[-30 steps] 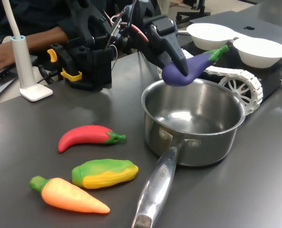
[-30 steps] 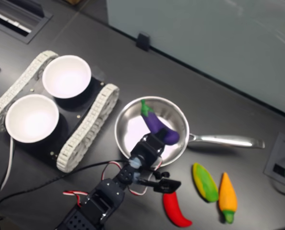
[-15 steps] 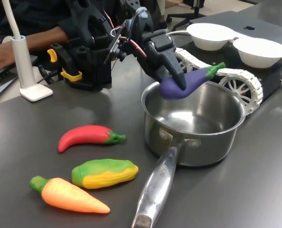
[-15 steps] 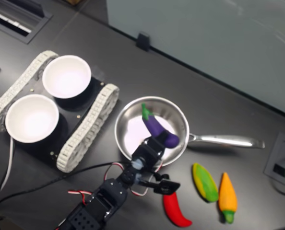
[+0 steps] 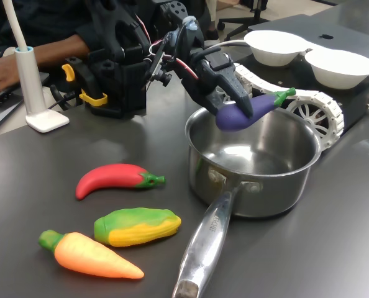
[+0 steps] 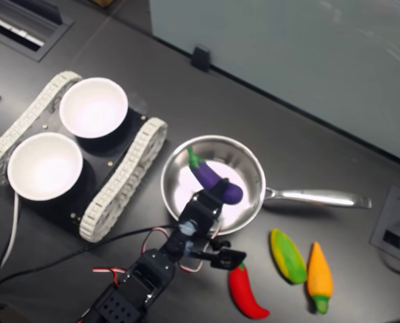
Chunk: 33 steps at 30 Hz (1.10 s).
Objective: Pick up the brinjal and place them in the pan
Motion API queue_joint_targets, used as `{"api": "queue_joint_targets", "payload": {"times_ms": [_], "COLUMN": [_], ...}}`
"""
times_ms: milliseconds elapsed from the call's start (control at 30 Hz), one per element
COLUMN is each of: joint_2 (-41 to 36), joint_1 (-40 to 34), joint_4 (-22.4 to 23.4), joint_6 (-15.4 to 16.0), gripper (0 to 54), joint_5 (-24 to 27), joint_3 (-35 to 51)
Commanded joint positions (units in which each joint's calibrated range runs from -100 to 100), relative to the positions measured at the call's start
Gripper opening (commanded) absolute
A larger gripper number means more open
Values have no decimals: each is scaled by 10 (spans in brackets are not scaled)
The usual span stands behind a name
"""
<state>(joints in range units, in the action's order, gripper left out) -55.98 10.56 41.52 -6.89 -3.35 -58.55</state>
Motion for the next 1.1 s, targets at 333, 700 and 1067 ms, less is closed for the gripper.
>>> {"api": "queue_joint_targets", "payload": {"times_ms": [333,700,1067], "joint_2": [-38,-61,-164], "joint_1": [-28,-29,-22], "joint_4": [27,75,24], "joint_6": [6,5,5], "gripper": [397,426,223], "joint_5": [23,29,9], "joint_3": [44,85,38]}}
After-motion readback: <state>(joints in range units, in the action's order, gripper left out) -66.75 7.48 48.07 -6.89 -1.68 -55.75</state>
